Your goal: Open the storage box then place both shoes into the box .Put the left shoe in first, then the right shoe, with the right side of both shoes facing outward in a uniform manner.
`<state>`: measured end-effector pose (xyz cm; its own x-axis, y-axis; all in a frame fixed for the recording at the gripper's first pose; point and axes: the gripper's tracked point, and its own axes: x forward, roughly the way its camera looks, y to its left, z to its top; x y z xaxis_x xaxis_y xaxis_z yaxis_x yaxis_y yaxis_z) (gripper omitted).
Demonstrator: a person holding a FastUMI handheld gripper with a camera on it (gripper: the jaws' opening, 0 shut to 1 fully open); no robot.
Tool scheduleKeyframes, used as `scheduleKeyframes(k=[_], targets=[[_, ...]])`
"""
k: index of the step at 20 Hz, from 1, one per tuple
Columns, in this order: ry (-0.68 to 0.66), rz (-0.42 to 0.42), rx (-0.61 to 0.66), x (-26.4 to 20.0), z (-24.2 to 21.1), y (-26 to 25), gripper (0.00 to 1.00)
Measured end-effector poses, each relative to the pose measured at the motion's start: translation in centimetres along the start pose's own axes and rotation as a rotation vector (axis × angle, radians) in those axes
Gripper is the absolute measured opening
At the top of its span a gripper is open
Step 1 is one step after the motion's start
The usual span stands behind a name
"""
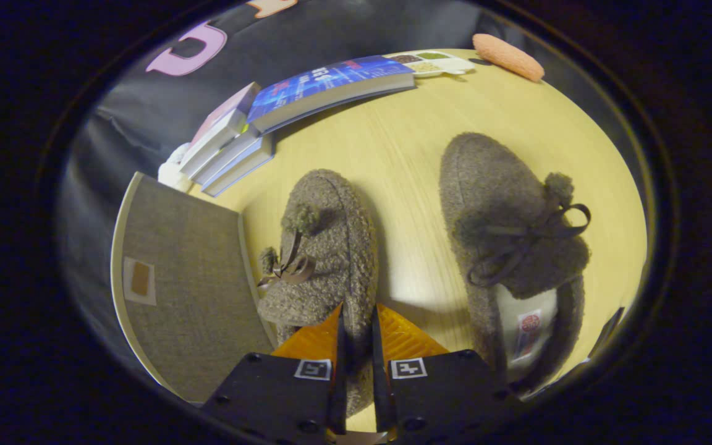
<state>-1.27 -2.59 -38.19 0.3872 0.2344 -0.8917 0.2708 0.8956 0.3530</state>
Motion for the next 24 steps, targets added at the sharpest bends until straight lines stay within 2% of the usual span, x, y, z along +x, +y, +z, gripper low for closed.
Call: scheduleKeyframes(k=[5,7,14,17,21,24], targets=[[0.012,0.009,0.053,-0.7,0.0,0.0,0.05],[-0.005,0.028,0.068,-1.1,0.6,0.4,0.03],[-0.084,0.116,0.208,-4.5,4.1,2.8,0.03],[-0.158,0.171,0.25,-7.5,6.8,4.9,0.03],[-0.278,0.266,0.203,-12.5,10.2,9.7,0.03],[-0.321,0.343,0.126,-15.7,10.4,14.8,0.03]])
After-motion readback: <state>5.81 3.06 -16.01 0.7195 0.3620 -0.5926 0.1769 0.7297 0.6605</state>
